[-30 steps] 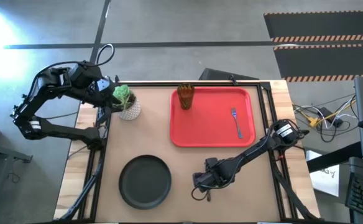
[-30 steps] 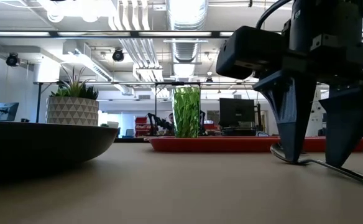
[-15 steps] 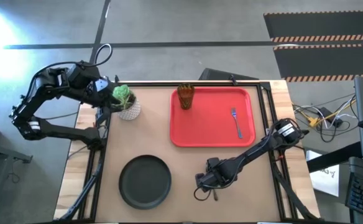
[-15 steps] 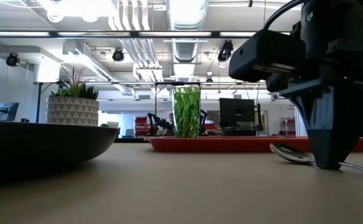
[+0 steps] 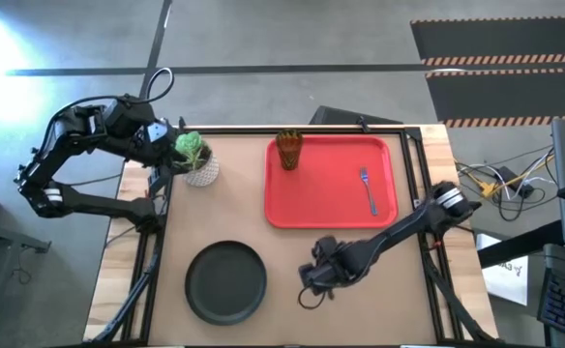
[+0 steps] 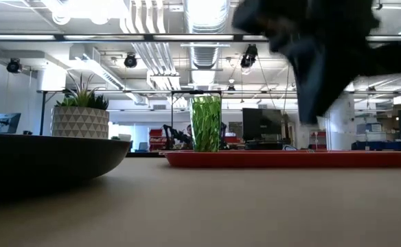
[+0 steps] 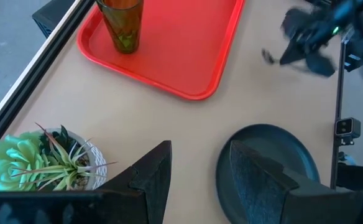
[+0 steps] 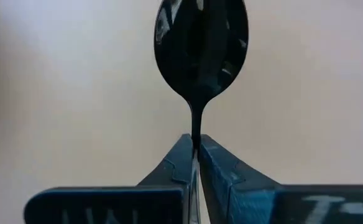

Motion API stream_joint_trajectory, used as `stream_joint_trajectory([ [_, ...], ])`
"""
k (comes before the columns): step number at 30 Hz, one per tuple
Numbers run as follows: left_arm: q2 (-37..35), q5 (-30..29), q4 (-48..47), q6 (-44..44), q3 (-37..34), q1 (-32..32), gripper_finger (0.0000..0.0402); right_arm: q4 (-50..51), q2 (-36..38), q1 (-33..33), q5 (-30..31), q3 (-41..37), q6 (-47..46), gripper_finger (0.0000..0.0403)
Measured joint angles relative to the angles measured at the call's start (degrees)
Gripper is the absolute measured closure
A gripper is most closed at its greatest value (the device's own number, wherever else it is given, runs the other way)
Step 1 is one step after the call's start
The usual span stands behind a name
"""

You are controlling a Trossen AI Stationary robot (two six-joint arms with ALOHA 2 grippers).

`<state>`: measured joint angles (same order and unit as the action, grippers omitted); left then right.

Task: Pick and place plate/cup/fork/spoon on tray
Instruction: Put the black spoon to the left of the blue fork on the blue tray

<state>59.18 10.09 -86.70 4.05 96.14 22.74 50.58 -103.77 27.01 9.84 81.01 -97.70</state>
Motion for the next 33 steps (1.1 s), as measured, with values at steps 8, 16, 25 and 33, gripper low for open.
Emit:
stream_joint_trajectory([
  [8, 0.0, 0.0, 0.0, 0.0, 0.0, 0.0, 0.0255, 23.8, 10.7, -4.4, 6.2, 8.9, 11.1, 0.0394],
  [16, 0.0, 0.0, 0.0, 0.0, 0.0, 0.0, 0.0255, 39.1, 20.9, -13.0, 11.3, 14.0, 20.8, 0.0394],
  [25, 0.0, 0.0, 0.0, 0.0, 0.0, 0.0, 0.0255, 38.6, 25.9, -27.7, 9.3, 11.6, 34.1, 0.0394],
  [33, 0.0, 0.0, 0.0, 0.0, 0.0, 0.0, 0.0255, 29.8, 23.3, -38.9, 1.9, 7.4, 47.6, 0.0394],
])
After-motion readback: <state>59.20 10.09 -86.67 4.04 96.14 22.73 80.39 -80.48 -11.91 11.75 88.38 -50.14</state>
